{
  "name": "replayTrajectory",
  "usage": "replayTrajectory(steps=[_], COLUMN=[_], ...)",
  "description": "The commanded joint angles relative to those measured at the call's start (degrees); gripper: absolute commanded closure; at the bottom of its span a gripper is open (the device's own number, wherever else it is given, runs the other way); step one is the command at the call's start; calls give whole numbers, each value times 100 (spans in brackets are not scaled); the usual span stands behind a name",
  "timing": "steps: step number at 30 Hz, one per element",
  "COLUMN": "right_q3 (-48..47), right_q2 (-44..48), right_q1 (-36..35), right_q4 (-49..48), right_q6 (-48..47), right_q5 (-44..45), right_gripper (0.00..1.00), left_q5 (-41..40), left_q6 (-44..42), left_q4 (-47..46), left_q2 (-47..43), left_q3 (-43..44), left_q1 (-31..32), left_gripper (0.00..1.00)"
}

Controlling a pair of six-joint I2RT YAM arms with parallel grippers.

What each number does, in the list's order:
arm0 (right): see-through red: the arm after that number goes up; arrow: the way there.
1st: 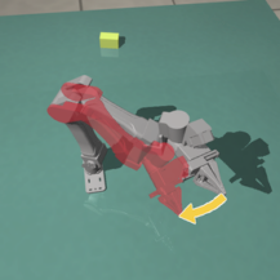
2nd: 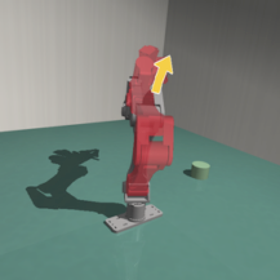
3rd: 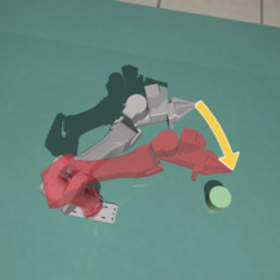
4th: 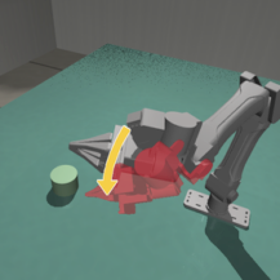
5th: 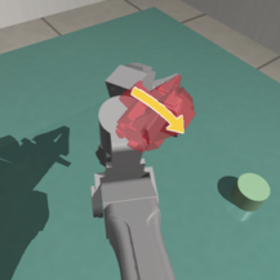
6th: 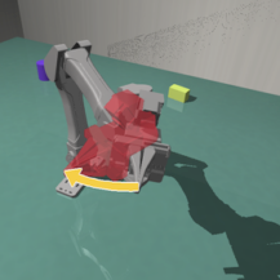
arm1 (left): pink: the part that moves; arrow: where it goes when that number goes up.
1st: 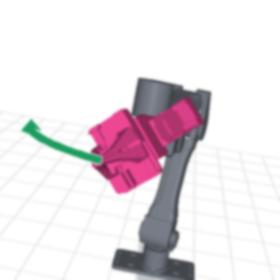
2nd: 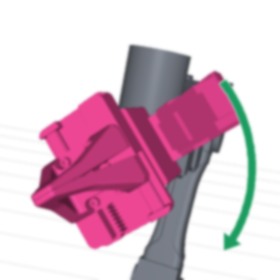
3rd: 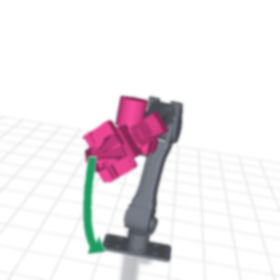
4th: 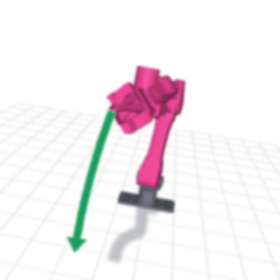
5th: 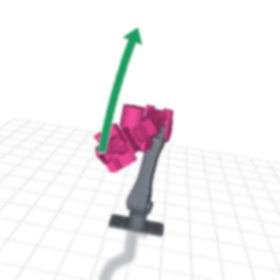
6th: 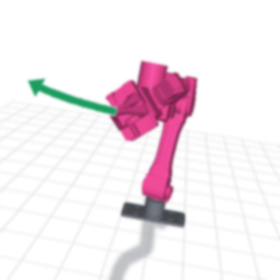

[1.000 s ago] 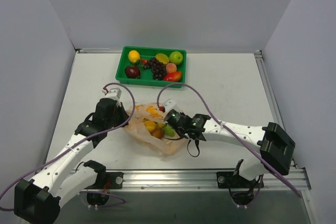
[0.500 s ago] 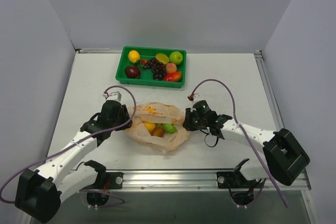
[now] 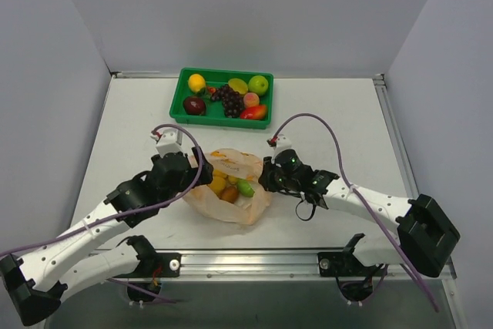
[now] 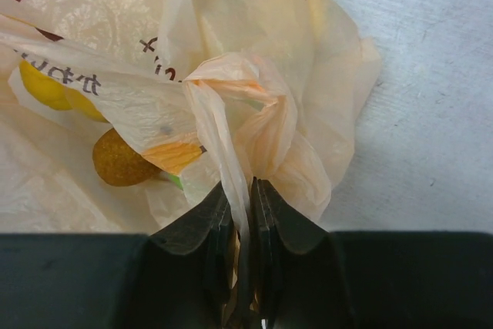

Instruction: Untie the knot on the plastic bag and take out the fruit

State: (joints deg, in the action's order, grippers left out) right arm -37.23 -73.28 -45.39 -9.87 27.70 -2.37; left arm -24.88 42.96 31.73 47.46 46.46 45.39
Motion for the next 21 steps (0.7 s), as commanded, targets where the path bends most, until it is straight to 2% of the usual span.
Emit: replayTrajectory(steps=[1,5,10,13,16,20,21], right_q3=[-267,-302,-250,-206,-109,102,172], right_q2=[-2,-11,-64,-55,-29,15,24], right_q1=[-277,-436,-489,-471,-296,161,266], right_q4=[-33,-68,-77,-59,-33,-24,-24], right_q6=[200,244,253,166,113,113,121], right_q5=[588,861,949,1150,1230,1108,1072], right_gripper=[85,85,84,84,84,84,84], left_q5=[-1228,-2107,-2433,-2504,-2530,-2513,-2469], left_q6=[923,1967,2532,2674,2683,2263,2139], left_q4=[939,1432,1442,1241,951,695,677], left_q2=[61,254,711,1176,1581,2003,2065], left_q3=[136,-110,-585,-726,-813,-805,-770], left_q1=[628,1226,1289,1280,1253,1122,930], left_gripper=[3,3,3,7,13,30,40])
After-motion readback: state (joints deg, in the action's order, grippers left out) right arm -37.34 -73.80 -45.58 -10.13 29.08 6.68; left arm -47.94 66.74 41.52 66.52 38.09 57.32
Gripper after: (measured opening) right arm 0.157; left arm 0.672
